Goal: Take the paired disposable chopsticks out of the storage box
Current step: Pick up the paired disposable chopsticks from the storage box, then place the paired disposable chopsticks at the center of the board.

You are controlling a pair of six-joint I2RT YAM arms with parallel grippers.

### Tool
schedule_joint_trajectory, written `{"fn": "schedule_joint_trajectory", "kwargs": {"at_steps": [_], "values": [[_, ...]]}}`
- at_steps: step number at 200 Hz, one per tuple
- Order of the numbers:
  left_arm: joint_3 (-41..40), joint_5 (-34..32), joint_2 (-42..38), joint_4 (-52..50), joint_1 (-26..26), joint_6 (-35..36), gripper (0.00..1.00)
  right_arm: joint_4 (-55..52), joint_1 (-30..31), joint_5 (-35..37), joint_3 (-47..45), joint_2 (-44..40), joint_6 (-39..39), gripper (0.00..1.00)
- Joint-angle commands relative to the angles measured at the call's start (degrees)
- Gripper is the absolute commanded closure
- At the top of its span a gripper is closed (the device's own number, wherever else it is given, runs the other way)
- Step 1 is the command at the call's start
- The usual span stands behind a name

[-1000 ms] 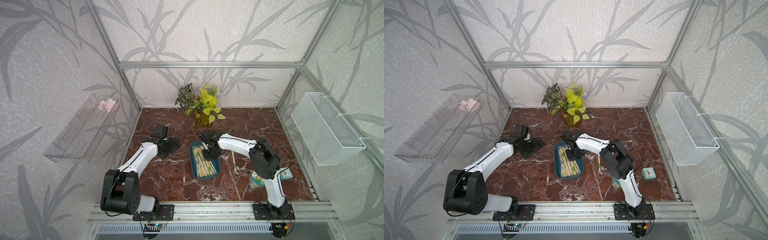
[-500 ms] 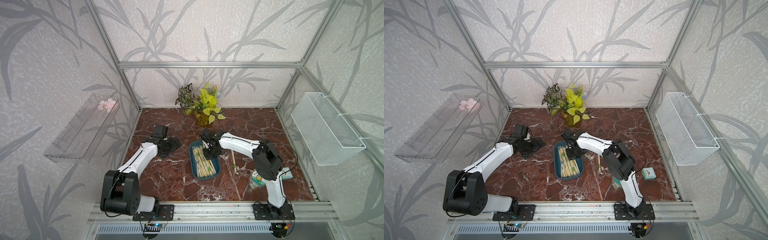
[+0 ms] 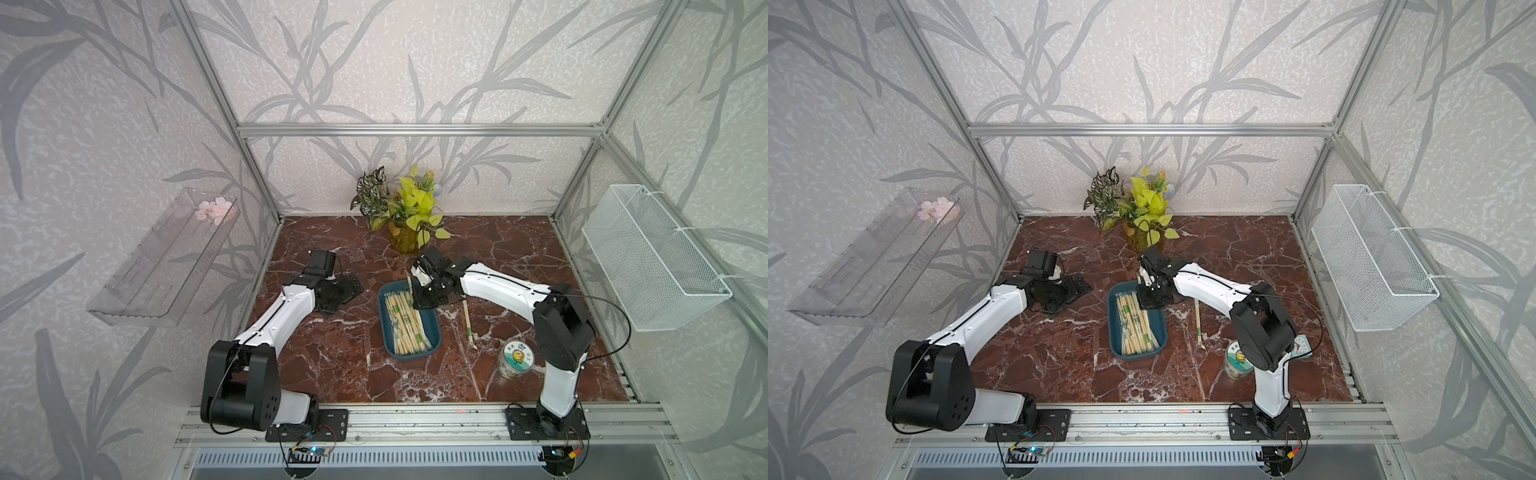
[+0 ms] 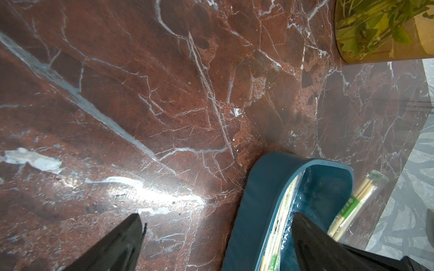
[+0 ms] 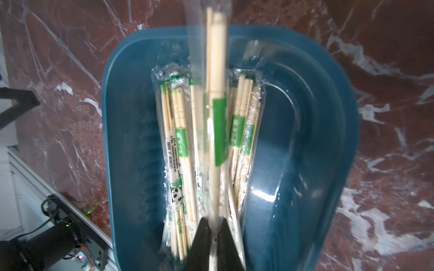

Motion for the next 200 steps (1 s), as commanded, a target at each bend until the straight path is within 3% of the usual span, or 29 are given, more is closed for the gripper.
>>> {"fn": "schedule_joint_trajectory", "kwargs": {"at_steps": [1, 51, 84, 124, 200], "values": [[0.1, 0.3, -1.3, 0.2, 0.3, 0.9, 0.01, 5.6, -1.6, -5.0, -2.1, -3.5, 2.7, 0.98], [0.0, 0.6, -1.4, 0.2, 0.3, 1.0, 0.01, 1.7, -5.7, -0.9, -3.9, -9.1, 1.5, 0.98], [0.1, 0.8, -1.5, 0.2, 0.4, 1.1, 0.01, -4.1, -8.2, 5.8, -4.3, -11.8, -0.2, 0.97], [-0.5, 1.0, -1.8, 0.1, 0.3, 0.8, 0.01, -10.2, -8.7, 15.2, -4.5, -10.7, -2.4, 0.95], [-1.4, 1.2, -2.8, 0.1, 0.1, -0.3, 0.01, -9.6, -8.7, 19.4, -9.8, -5.5, -2.0, 0.95]]}}
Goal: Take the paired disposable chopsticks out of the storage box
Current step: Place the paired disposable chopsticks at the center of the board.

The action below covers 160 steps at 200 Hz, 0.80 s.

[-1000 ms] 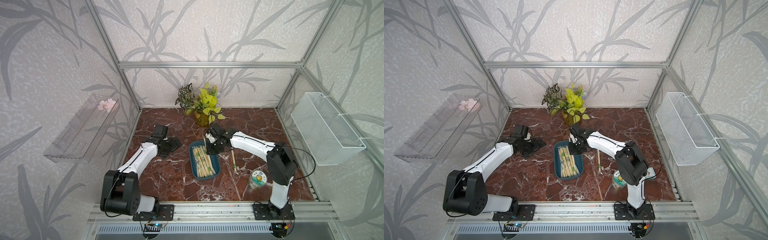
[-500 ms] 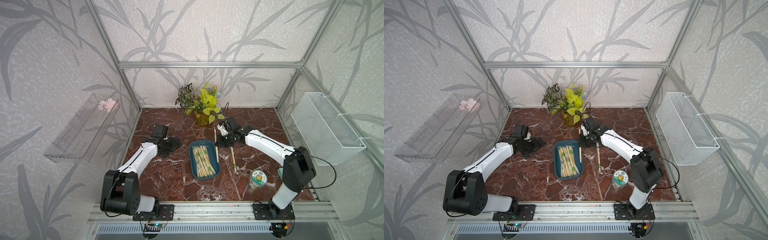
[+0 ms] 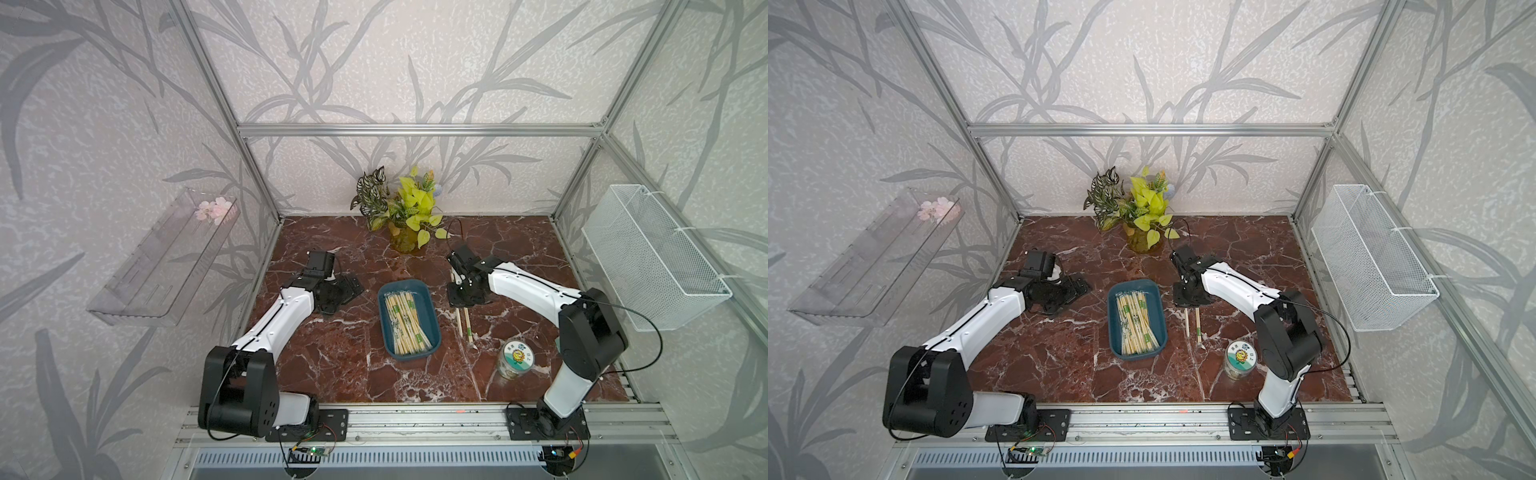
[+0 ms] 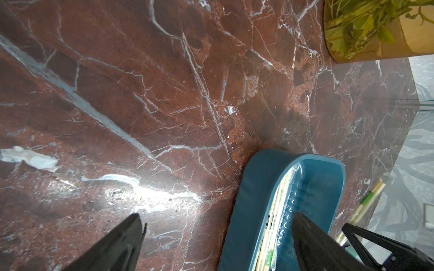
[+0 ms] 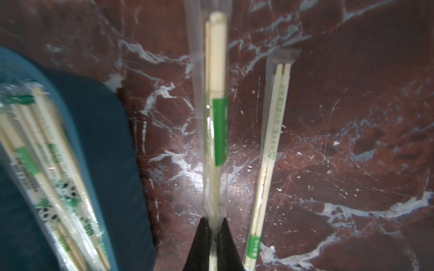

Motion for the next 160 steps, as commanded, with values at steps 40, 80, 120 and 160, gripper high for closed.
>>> {"fn": "schedule_joint_trajectory", "kwargs": {"at_steps": [40, 80, 120, 160], "values": [[-1.1, 0.7, -0.9, 0.4, 0.0, -1.1, 0.01, -0.9, 0.1, 4.2, -1.2, 4.2, -0.8, 0.96], [-0.6, 0.6, -0.5, 0.2, -0.1, -0.9, 0.01, -1.0, 0.1, 4.7, -0.1, 6.1, -0.5, 0.95], [-0.6, 0.6, -0.5, 0.0, -0.1, -0.8, 0.01, -1.3, 0.0, 4.9, 0.4, 6.8, -0.1, 0.88], [-0.3, 0.4, -0.3, -0.3, -0.1, -0.7, 0.01, -0.8, 0.1, 3.9, -0.2, 5.3, 0.6, 0.78]]}}
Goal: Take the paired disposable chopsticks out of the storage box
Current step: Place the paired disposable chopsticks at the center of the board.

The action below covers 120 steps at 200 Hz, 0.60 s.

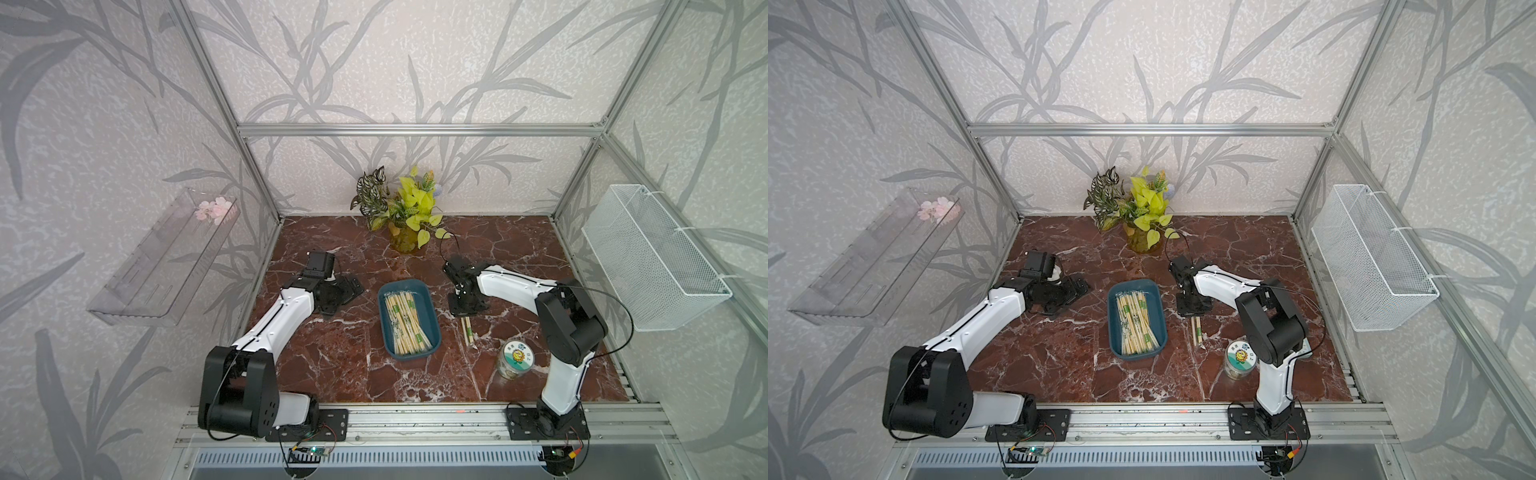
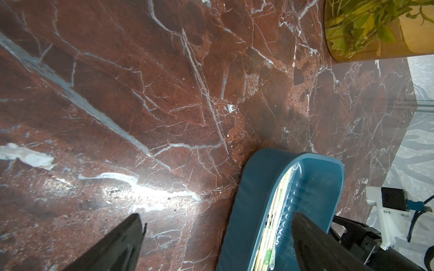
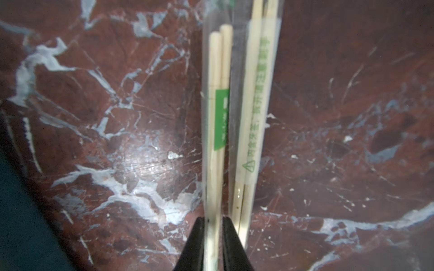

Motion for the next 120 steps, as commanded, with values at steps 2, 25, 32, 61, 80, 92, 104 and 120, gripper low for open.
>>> {"fn": "schedule_joint_trajectory", "kwargs": {"at_steps": [2, 25, 32, 61, 80, 92, 104, 120], "values": [[0.2, 0.0, -0.2, -0.6, 0.0, -0.1, 0.01, -0.7, 0.1, 0.0, 0.9, -1.3, 0.6, 0.78], [0.5, -0.1, -0.1, -0.9, 0.0, 0.1, 0.01, -0.7, 0.1, -0.9, 0.8, -2.6, 1.1, 0.75], [0.5, -0.1, -0.1, -1.0, 0.0, 0.0, 0.01, -0.7, 0.1, -1.2, 0.9, -3.1, 1.3, 0.74], [1.1, -0.4, -0.2, -1.6, 0.0, 0.5, 0.01, -0.9, 0.0, -2.4, 1.5, -5.3, 1.9, 0.67], [1.2, -0.7, -0.3, -2.0, -0.1, 0.8, 0.01, -1.4, 0.1, -3.5, 2.6, -6.5, 2.1, 0.63], [1.3, -1.2, -0.4, -2.2, 0.0, 0.9, 0.01, -1.6, 0.1, -4.4, 3.4, -7.3, 2.1, 0.62], [1.4, -1.7, -0.5, -2.3, -0.1, 0.9, 0.01, -1.7, 0.1, -5.5, 4.3, -8.2, 1.6, 0.61], [1.5, -2.0, -0.8, -2.2, -0.1, 0.9, 0.01, -1.3, 0.1, -7.0, 5.1, -9.5, 1.4, 0.59]]}}
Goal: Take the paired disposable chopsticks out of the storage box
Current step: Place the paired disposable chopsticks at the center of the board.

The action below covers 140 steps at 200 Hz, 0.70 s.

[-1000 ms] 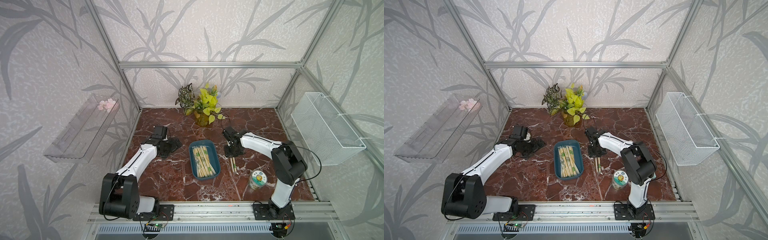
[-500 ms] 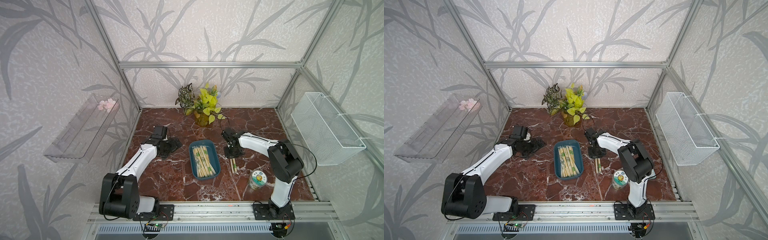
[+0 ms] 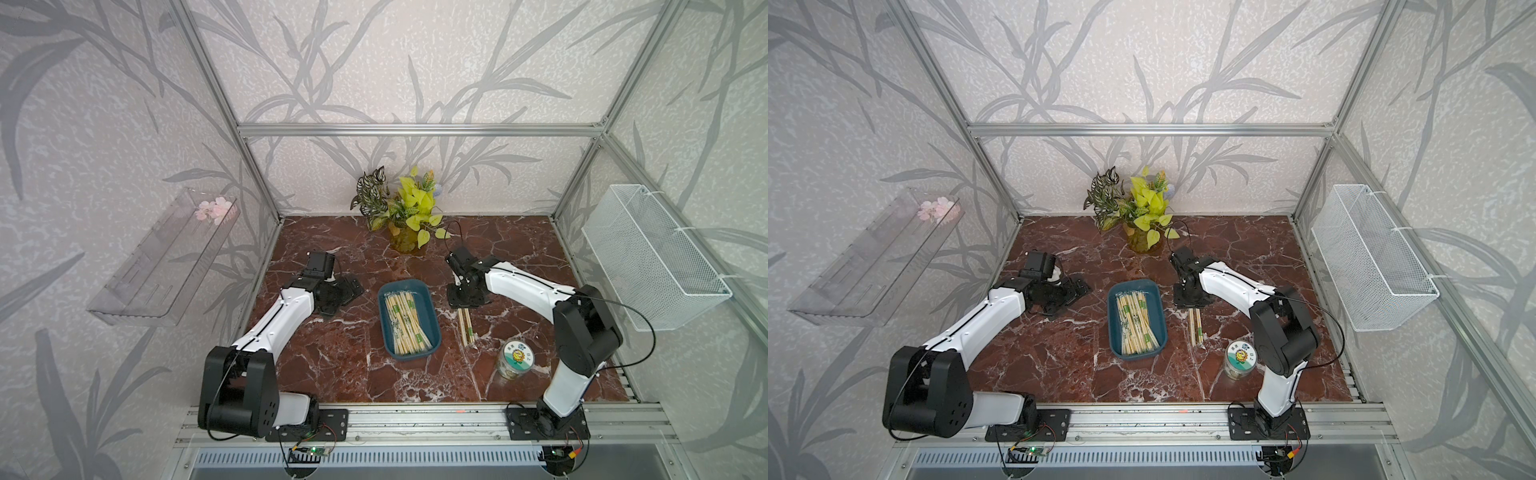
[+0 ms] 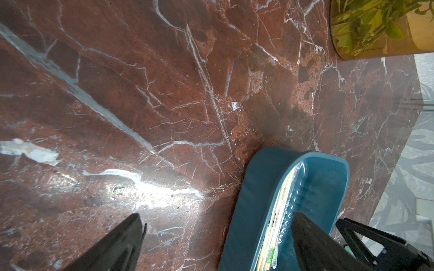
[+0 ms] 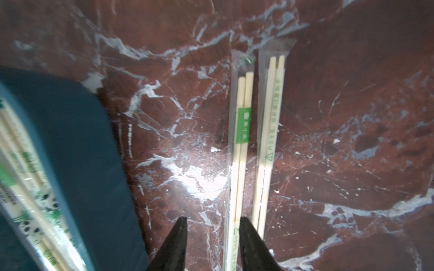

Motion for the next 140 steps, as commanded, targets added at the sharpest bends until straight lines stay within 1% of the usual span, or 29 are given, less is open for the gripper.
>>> {"fn": "schedule_joint_trajectory", "kwargs": {"at_steps": [1, 8, 12, 30, 62, 117, 121, 140], "values": [[1.5, -1.6, -0.7, -1.2, -0.1, 0.7, 0.01, -1.1, 0.1, -2.8, 2.2, -3.4, 0.0, 0.59], [1.5, -1.7, -0.7, -1.2, 0.0, 0.7, 0.01, -0.6, 0.1, -3.8, 2.3, -3.4, -0.1, 0.59], [1.6, -1.7, -0.6, -1.2, -0.1, 0.8, 0.01, -0.2, 0.2, -4.2, 2.3, -5.2, -0.1, 0.59], [1.8, -2.2, -0.4, -1.7, 0.0, 1.0, 0.01, 1.5, 0.7, -6.4, 2.2, -6.7, -0.2, 0.57], [0.9, -3.4, -0.9, -1.2, 0.0, 0.3, 0.01, 2.3, 3.8, -8.3, 3.5, -7.1, -1.0, 0.55], [1.4, -3.6, 0.6, -0.7, 0.1, 0.1, 0.01, 2.3, 11.2, -8.4, 7.4, -4.1, -1.5, 0.55], [1.3, -3.5, 0.6, -0.5, 0.1, 0.1, 0.01, 2.3, 11.6, -8.3, 7.7, -2.4, -1.5, 0.55], [1.3, -3.6, 1.2, -0.6, 0.1, 0.3, 0.01, 2.2, 13.7, -8.0, 9.0, -1.0, -1.5, 0.55]]}}
